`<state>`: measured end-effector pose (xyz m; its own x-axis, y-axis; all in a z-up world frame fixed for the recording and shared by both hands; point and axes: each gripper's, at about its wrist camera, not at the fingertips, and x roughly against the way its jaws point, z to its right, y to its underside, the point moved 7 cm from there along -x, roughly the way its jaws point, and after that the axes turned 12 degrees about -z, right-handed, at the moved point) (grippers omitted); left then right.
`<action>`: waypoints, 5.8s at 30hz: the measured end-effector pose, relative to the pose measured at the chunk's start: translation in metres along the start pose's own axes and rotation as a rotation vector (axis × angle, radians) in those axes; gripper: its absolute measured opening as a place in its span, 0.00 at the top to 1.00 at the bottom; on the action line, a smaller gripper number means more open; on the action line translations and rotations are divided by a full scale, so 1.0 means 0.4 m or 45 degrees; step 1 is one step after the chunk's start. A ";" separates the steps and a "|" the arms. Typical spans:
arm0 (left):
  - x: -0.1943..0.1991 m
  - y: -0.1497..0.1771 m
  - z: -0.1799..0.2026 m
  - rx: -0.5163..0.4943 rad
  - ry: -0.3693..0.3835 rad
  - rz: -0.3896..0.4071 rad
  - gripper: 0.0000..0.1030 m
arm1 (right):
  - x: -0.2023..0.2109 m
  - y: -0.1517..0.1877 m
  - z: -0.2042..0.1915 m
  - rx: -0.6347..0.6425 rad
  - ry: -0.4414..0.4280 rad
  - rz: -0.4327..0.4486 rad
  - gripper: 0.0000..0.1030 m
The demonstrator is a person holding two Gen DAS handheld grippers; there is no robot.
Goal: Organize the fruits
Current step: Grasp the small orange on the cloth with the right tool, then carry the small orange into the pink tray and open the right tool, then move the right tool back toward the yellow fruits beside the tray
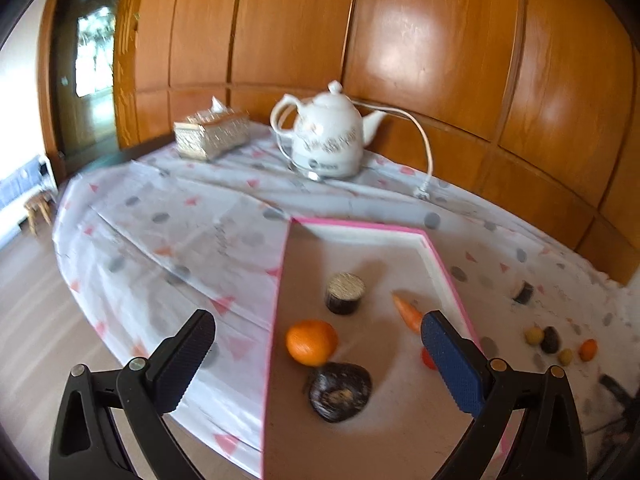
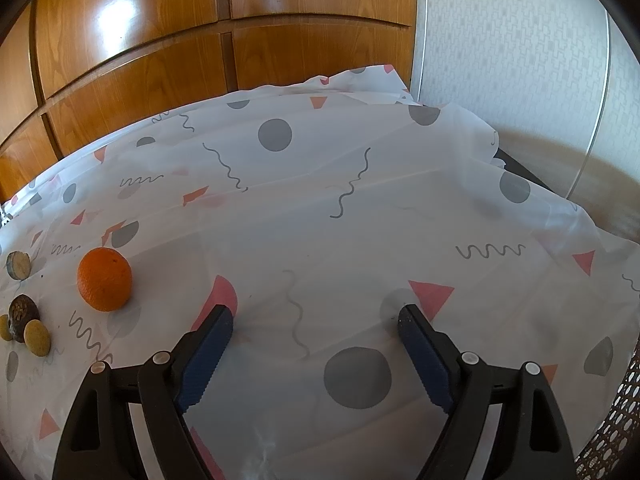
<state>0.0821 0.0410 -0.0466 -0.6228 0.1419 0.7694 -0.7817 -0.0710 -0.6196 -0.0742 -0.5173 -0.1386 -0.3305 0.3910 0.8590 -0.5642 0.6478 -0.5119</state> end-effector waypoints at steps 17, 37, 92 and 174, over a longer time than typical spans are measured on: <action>0.016 -0.008 0.022 -0.011 0.142 0.050 0.00 | 0.014 -0.007 -0.026 -0.006 -0.072 -0.105 0.17; -0.019 0.015 0.000 0.028 0.109 -0.040 0.00 | -0.004 -0.050 -0.313 0.262 -0.293 -0.196 0.54; -0.029 0.033 -0.080 0.170 -0.043 -0.098 0.00 | 0.245 0.164 -0.587 0.745 -0.701 -0.166 0.63; -0.030 0.030 -0.092 0.195 -0.028 -0.123 0.00 | 0.106 0.065 -0.192 0.298 -0.136 -0.077 0.56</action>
<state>0.0816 0.0750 -0.0689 -0.5436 0.1335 0.8287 -0.8329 -0.2079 -0.5129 -0.0448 -0.4336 -0.1159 -0.3620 0.2770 0.8901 -0.7409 0.4940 -0.4550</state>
